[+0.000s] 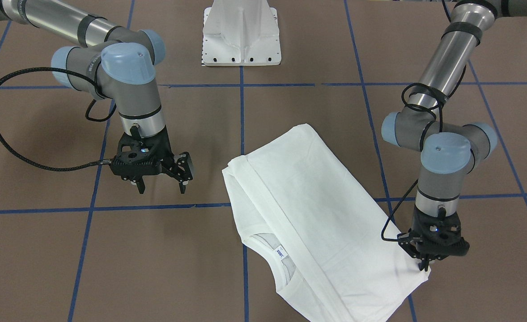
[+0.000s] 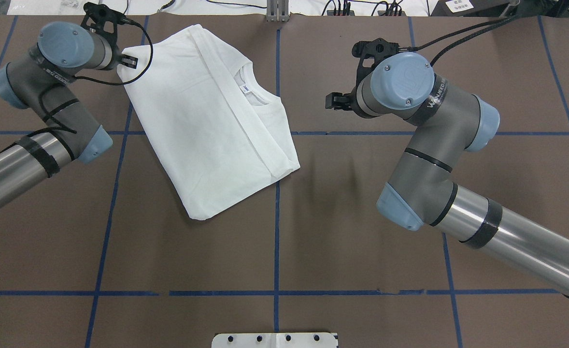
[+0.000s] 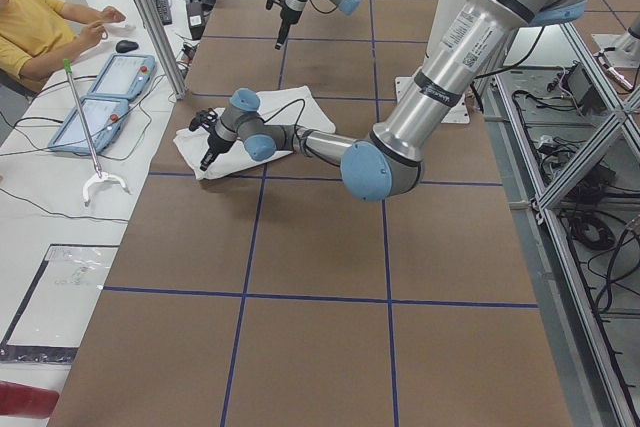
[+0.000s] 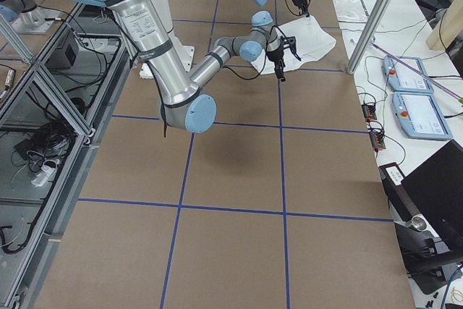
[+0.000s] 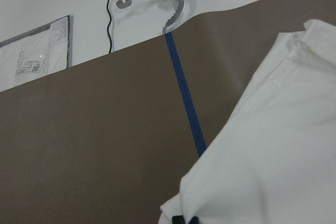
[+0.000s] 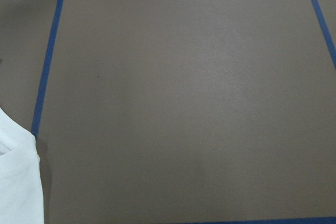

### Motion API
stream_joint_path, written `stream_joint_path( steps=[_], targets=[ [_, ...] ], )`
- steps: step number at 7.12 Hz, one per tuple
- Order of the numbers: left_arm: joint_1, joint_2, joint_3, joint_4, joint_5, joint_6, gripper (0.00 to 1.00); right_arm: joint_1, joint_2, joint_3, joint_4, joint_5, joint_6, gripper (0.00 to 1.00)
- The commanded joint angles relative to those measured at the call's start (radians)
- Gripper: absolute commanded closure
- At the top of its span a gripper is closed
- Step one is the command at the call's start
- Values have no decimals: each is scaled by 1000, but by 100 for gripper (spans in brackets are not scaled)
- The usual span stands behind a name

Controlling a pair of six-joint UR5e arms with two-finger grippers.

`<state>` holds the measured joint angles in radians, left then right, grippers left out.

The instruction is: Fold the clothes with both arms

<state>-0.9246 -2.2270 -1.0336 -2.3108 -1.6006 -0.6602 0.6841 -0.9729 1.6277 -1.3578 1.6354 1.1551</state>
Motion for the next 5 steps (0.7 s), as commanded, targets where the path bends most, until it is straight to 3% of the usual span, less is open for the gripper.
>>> stream_joint_path(
  steps=[1,2,4,5],
  targets=[
    [-14,2,-9,-114,-27,52,0,-27,32,-14,-1,-2,50,0],
    [-17,35,-52,-127,-107,53,0,-34,96,-67,-4,-8,102,0],
    [-20,119,-173,-127,-134,42,0,-66,309,-307,0,-92,188,3],
    [-20,134,-193,-127,-134,39,0,-80,366,-431,114,-101,208,5]
  ],
)
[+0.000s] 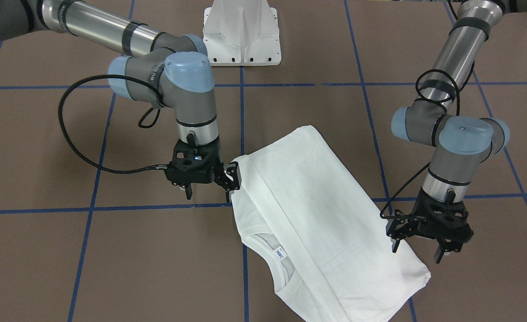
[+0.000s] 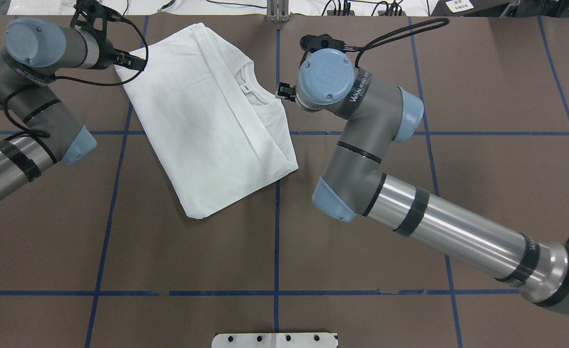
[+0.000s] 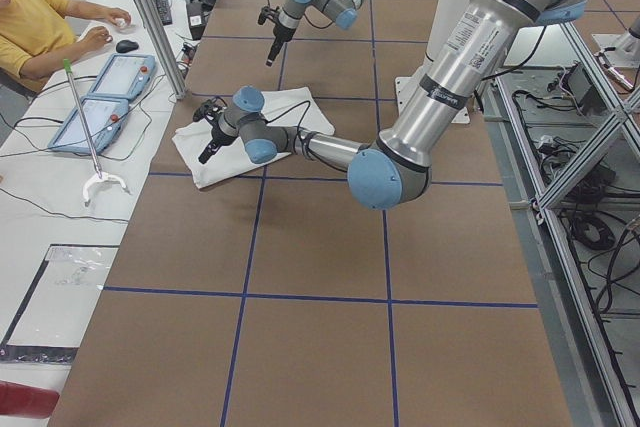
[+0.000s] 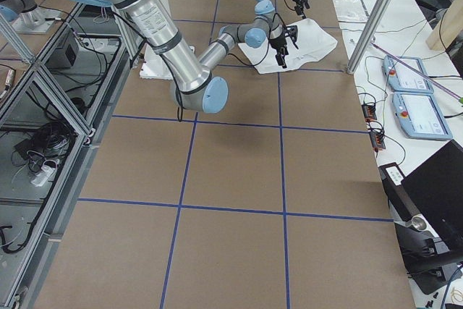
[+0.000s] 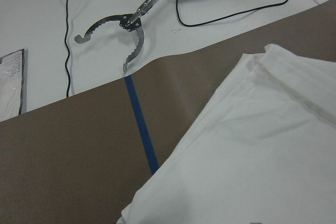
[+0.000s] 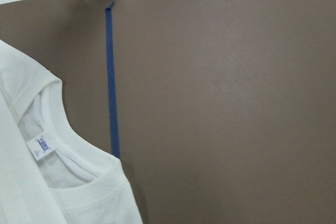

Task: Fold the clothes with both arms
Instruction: 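Lower the right gripper onto the collar of the folded shirt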

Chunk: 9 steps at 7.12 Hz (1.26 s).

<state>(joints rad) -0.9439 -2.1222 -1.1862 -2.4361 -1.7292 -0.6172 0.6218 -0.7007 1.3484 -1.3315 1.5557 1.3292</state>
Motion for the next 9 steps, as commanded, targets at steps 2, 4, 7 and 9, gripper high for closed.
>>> stream_joint_path(
  steps=[2,4,7,9],
  targets=[
    [-1,41,-42,-1,-4,-35,0,-39,162,-325,219,-63,34,19],
    [1,54,-53,-3,-4,-50,0,-50,179,-433,309,-103,27,29],
    [1,59,-53,-3,-4,-50,0,-59,179,-463,327,-129,21,34],
    [1,59,-55,-3,-4,-50,0,-60,176,-465,327,-131,-14,34]
  ],
)
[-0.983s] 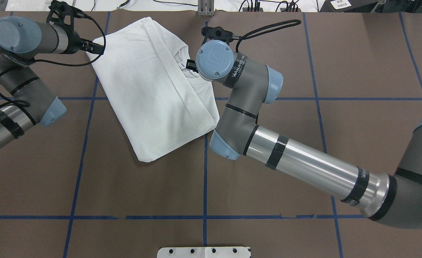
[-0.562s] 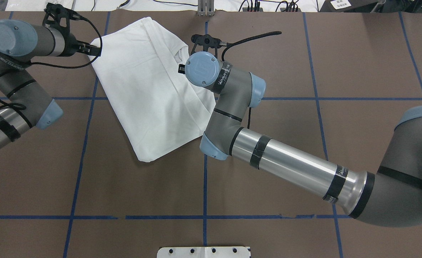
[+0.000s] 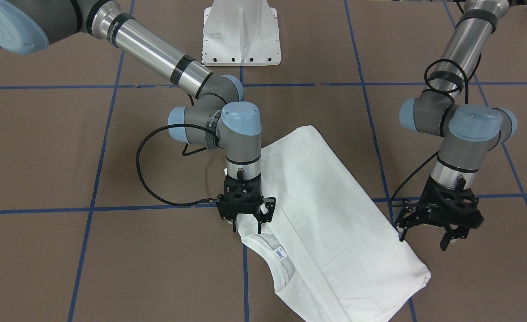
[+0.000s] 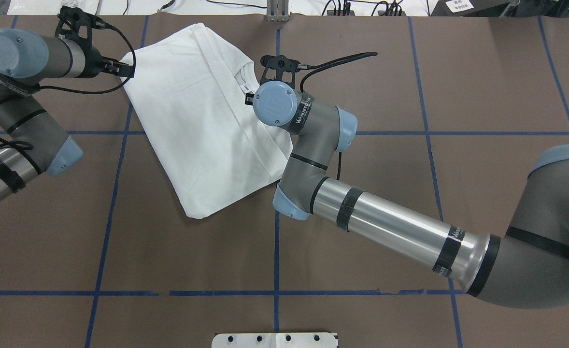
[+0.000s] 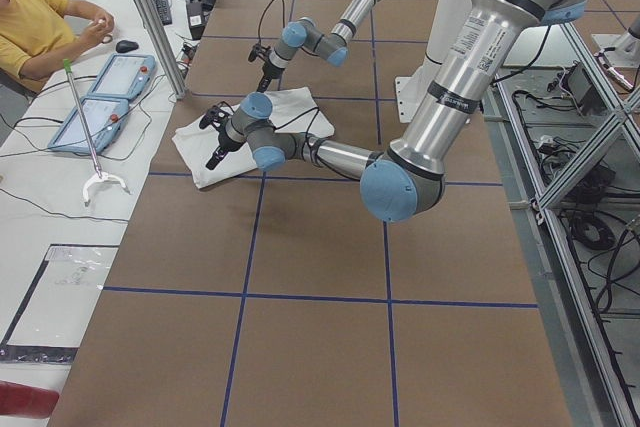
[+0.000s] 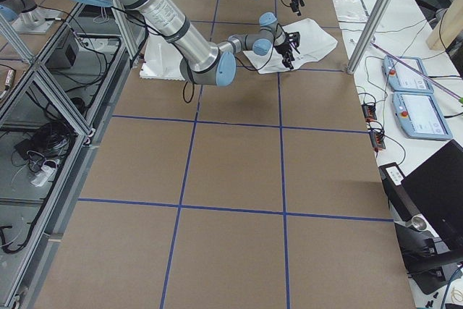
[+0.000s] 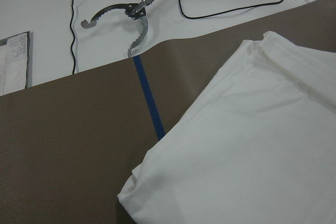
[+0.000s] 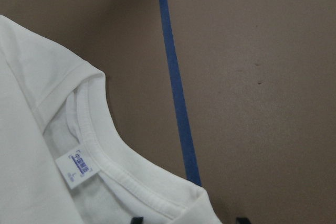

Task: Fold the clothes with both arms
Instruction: 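Lower the right gripper onto the collar of the folded shirt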

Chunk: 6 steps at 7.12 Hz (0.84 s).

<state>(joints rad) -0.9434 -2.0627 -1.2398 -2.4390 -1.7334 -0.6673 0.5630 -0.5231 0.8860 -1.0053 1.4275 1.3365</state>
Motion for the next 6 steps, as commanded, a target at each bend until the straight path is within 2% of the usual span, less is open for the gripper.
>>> stream_joint_path(
  steps=[1,3,4,5,6],
  targets=[
    [0,1,0,0,-2,0,0,-2,-3,-7,1,-2,-36,34],
    [0,1,0,0,0,0,0,-3,-5,-7,1,-2,-39,38],
    [0,1,0,0,0,0,0,-5,-5,-7,1,-2,-39,47],
    [0,1,0,0,0,0,0,-6,-6,-7,1,-2,-39,63],
    [0,1,0,0,-2,0,0,-6,-8,-7,1,-2,-39,71]
  ],
)
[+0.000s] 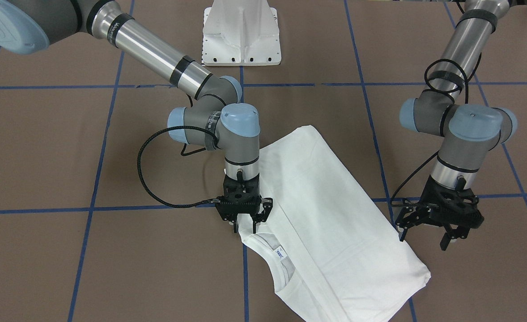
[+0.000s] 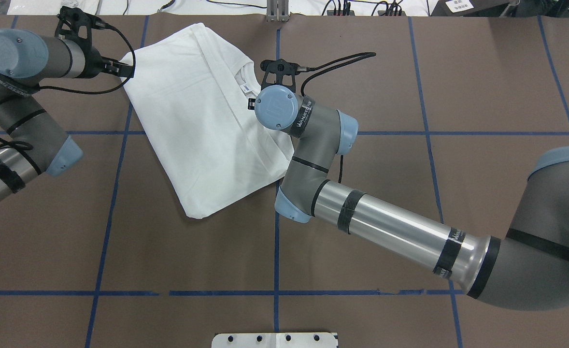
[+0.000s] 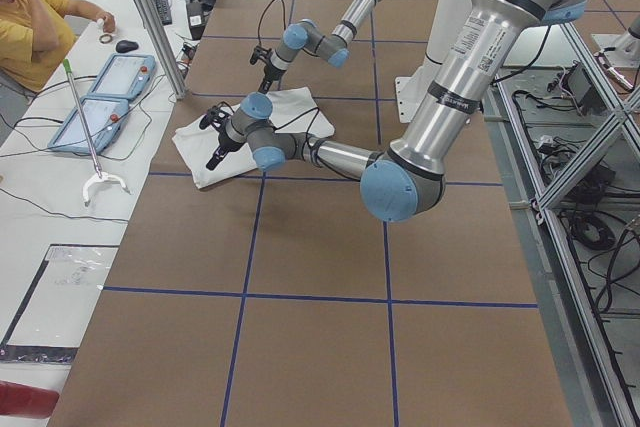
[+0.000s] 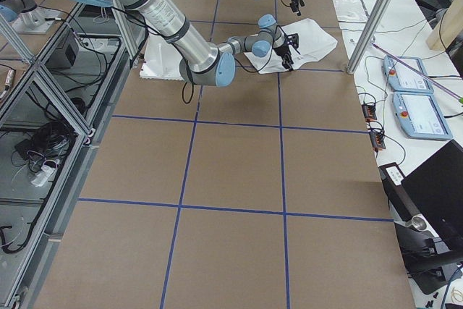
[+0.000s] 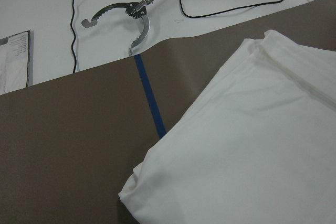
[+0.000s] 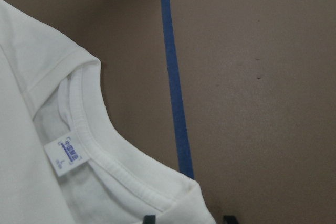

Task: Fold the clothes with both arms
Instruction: 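Lower the right gripper onto the collar of the folded shirt, then drag the collar toward the robot with the right gripper, turning the shirt lengthwise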

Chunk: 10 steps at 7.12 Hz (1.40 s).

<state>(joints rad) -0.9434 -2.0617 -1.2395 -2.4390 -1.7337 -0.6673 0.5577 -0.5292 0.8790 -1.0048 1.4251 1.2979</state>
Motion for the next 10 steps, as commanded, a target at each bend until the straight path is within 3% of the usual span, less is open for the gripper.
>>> stream_joint_path(
  steps=[1,2,4,6,8,10],
  targets=[
    [0,0,0,0,0,0,0,-1,-2,0,-2,0,0,89],
    [0,0,0,0,0,0,0,-1,0,1,-3,0,-2,100],
    [0,0,-2,0,-1,0,0,1,-9,71,-33,3,-12,100],
    [2,0,0,0,-1,0,0,-18,-206,426,-203,6,-11,100],
    [2,0,0,0,-1,2,0,-54,-459,723,-216,-2,-12,100],
    [5,0,-2,0,-1,2,0,-201,-641,964,-291,-143,9,100]
  ],
)
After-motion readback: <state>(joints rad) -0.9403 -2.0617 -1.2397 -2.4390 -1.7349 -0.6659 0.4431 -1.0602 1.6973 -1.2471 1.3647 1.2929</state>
